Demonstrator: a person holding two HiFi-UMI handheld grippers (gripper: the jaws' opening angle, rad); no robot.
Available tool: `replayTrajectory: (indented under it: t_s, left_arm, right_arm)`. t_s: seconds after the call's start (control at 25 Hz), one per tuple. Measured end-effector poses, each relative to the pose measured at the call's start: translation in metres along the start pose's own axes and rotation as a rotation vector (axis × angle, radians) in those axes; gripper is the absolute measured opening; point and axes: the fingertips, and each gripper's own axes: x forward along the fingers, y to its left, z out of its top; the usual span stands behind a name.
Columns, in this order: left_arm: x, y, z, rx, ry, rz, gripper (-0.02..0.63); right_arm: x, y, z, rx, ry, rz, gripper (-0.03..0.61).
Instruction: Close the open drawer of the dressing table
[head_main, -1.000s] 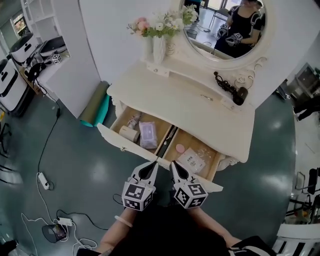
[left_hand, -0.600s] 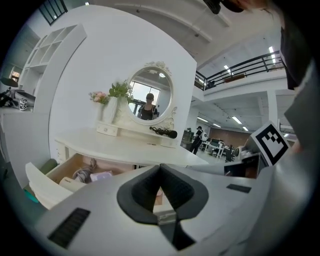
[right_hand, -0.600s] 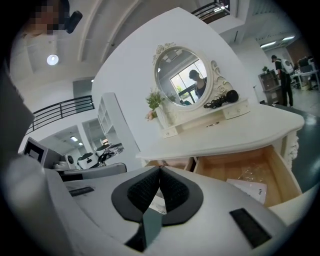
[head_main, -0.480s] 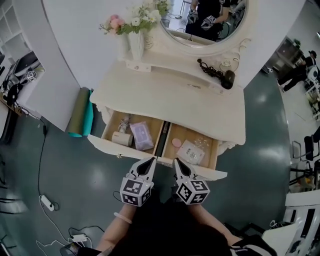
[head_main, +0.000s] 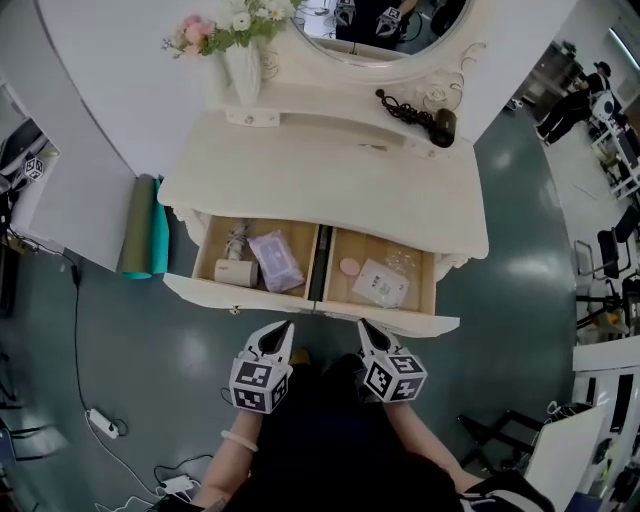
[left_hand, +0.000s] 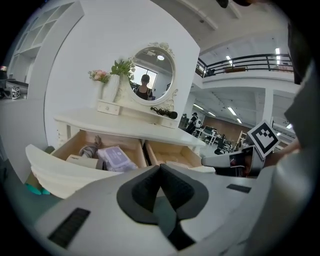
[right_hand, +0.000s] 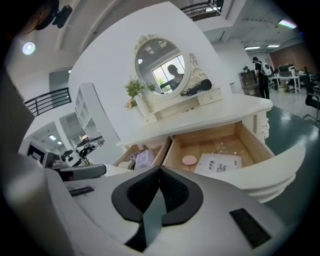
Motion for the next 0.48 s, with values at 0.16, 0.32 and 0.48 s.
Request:
replayTrajectory:
  t_s: [0.16,0.32,0.48]
  left_arm:
    - [0.006,0.012,-0.025,-0.012,0.051,0.018,0.017]
    - [0.016,0.034,-0.043,-0.008,0.099,0.075,0.017]
    - [0.031,0.054,-0.050,-0.008,0.119,0.125,0.017]
  right_arm:
    - [-0.005,-0.018,-0.018,0.033,0.043,-0.049,0.012]
    - [-0.010,-0.024,-0.024,0.040,0.050,-0.074,0.012]
    - [-0.009,-0.025,-0.025,0.039,0.056,-0.066,0.012]
